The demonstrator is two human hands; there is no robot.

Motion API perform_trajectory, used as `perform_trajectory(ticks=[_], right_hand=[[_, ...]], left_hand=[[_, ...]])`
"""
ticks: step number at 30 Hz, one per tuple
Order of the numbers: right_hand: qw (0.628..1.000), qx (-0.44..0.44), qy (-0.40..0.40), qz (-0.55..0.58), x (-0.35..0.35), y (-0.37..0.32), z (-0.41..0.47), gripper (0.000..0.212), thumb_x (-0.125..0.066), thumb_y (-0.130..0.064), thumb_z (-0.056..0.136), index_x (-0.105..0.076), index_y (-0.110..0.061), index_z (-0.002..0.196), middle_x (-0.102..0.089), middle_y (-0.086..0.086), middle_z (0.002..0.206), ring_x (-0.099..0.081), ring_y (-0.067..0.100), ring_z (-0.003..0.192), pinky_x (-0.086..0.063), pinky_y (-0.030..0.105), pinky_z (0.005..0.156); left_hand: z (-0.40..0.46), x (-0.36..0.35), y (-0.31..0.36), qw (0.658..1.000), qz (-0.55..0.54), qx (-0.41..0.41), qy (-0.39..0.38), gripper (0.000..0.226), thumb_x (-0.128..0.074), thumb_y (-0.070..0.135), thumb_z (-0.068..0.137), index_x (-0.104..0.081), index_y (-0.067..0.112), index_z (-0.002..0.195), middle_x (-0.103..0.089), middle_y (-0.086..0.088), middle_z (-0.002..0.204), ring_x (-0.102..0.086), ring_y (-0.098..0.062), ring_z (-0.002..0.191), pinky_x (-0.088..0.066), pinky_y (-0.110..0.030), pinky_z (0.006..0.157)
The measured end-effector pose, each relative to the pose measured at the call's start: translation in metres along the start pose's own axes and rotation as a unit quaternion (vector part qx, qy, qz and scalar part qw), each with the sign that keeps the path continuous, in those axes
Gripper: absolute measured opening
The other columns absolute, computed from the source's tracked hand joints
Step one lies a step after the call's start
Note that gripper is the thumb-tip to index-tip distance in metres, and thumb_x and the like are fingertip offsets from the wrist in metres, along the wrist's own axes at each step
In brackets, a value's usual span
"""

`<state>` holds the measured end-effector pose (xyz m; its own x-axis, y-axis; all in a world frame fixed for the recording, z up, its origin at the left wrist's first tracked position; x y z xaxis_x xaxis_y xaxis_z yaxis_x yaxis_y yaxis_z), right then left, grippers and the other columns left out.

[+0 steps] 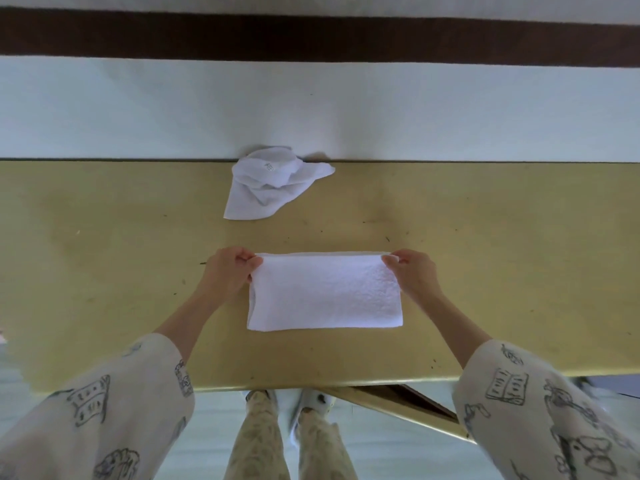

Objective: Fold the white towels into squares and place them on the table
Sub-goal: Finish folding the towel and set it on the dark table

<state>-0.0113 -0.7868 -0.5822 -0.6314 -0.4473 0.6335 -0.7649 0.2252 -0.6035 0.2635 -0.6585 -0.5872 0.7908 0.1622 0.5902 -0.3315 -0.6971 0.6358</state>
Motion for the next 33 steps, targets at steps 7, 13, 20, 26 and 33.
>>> perform_trajectory(ticks=[7, 13, 20, 26, 33], right_hand=[[0.996, 0.019, 0.025, -0.083, -0.009, 0.004, 0.013, 0.024, -0.049, -0.031, 0.093, -0.064, -0.013, 0.094, -0.058, -0.003, 0.070, -0.055, 0.018, 0.069, -0.037, 0.026, 0.056], [0.995, 0.026, 0.042, -0.088, -0.012, 0.003, 0.013, 0.022, -0.049, -0.027, 0.092, -0.061, -0.010, 0.091, -0.062, 0.005, 0.076, -0.053, 0.021, 0.068, -0.040, 0.029, 0.059], [0.990, 0.034, 0.053, -0.128, -0.015, -0.001, 0.011, 0.018, -0.045, -0.025, 0.094, -0.055, -0.012, 0.085, -0.052, 0.002, 0.066, -0.051, 0.023, 0.065, -0.035, 0.027, 0.056], [0.986, 0.031, 0.063, -0.148, -0.017, -0.003, 0.009, 0.019, -0.041, -0.022, 0.092, -0.048, -0.011, 0.077, -0.047, 0.002, 0.061, -0.047, 0.025, 0.063, -0.030, 0.027, 0.052], [0.979, 0.022, 0.098, -0.179, -0.011, -0.004, 0.003, 0.035, -0.044, -0.040, 0.094, -0.048, -0.006, 0.102, -0.053, 0.005, 0.081, -0.053, 0.028, 0.075, -0.037, 0.032, 0.063]], left_hand=[[0.009, -0.003, -0.002, 1.000, 0.013, 0.010, 0.010, 0.010, -0.058, 0.020, 0.089, -0.059, 0.013, 0.083, -0.063, 0.000, 0.073, -0.061, -0.016, 0.063, -0.044, -0.019, 0.063], [0.011, -0.003, -0.002, 0.999, 0.019, 0.026, 0.003, 0.013, -0.055, 0.019, 0.089, -0.058, 0.013, 0.079, -0.063, 0.000, 0.073, -0.060, -0.019, 0.070, -0.046, -0.028, 0.068], [0.015, -0.003, 0.002, 0.998, 0.037, 0.050, 0.007, 0.014, -0.053, 0.018, 0.088, -0.058, 0.005, 0.085, -0.061, 0.000, 0.068, -0.056, -0.015, 0.064, -0.043, -0.024, 0.059], [0.018, -0.002, 0.005, 0.997, 0.036, 0.064, -0.009, 0.015, -0.055, 0.017, 0.087, -0.055, 0.004, 0.081, -0.060, -0.003, 0.066, -0.054, -0.018, 0.061, -0.044, -0.026, 0.059], [0.005, 0.008, 0.004, 0.988, 0.127, 0.081, 0.044, 0.035, -0.050, 0.042, 0.091, -0.049, 0.007, 0.090, -0.056, -0.003, 0.076, -0.053, -0.023, 0.073, -0.043, -0.036, 0.066]])
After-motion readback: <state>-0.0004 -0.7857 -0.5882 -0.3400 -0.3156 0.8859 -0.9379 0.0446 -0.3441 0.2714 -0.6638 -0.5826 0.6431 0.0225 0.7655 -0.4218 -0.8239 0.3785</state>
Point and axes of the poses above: each hand's wrist, its own z-axis towards the middle knuckle, its own x-axis out of the back of the hand, y = z × x, the point moved 3 cm from there along z, towards the middle knuckle
